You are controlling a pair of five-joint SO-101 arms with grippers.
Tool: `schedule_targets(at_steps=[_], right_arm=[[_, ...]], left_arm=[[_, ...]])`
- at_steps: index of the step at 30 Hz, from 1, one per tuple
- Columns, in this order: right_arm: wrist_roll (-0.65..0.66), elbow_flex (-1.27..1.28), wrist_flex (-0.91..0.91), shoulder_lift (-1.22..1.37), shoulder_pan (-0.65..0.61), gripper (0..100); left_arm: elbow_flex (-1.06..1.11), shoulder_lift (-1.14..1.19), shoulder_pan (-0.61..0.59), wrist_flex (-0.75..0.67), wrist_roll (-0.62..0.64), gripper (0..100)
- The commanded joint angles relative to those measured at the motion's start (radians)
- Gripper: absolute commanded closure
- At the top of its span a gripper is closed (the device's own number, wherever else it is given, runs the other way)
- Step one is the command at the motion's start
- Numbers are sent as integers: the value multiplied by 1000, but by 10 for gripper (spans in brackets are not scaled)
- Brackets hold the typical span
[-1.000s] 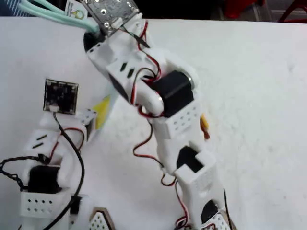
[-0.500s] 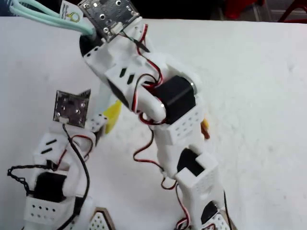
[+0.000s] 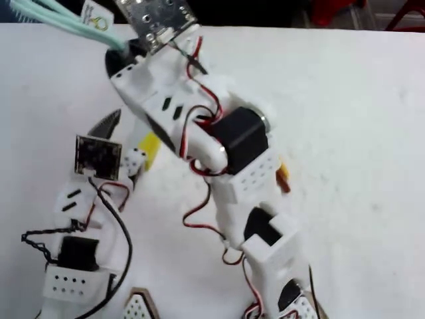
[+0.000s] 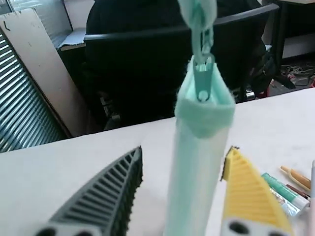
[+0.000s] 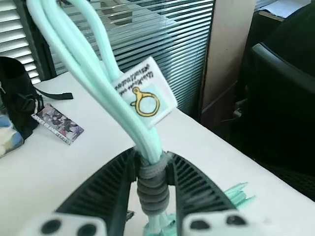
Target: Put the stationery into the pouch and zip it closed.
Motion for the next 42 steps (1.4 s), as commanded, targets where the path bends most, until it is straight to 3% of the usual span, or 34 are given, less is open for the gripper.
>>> schedule_targets(at_steps=[1, 7, 18, 22, 30, 37, 42], right_arm=[[-6, -32, -7, -74, -21, 982], [-6, -23, -1, -157, -44, 982], [0, -21, 53, -170, -44, 981], [3, -21, 36, -170, -41, 981], [3, 2, 31, -76, -39, 981], [3, 2, 67, -10, 19, 981], [3, 2, 81, -10, 122, 981]], left_arm=[[8, 5, 31, -66, -6, 727], [71, 7, 67, -150, -8, 728], [143, 1, 58, -146, 43, 773], [130, -1, 58, -86, 43, 779], [120, -1, 61, -72, 46, 973], [153, 7, 206, -245, 46, 977], [295, 7, 200, -422, 43, 977]])
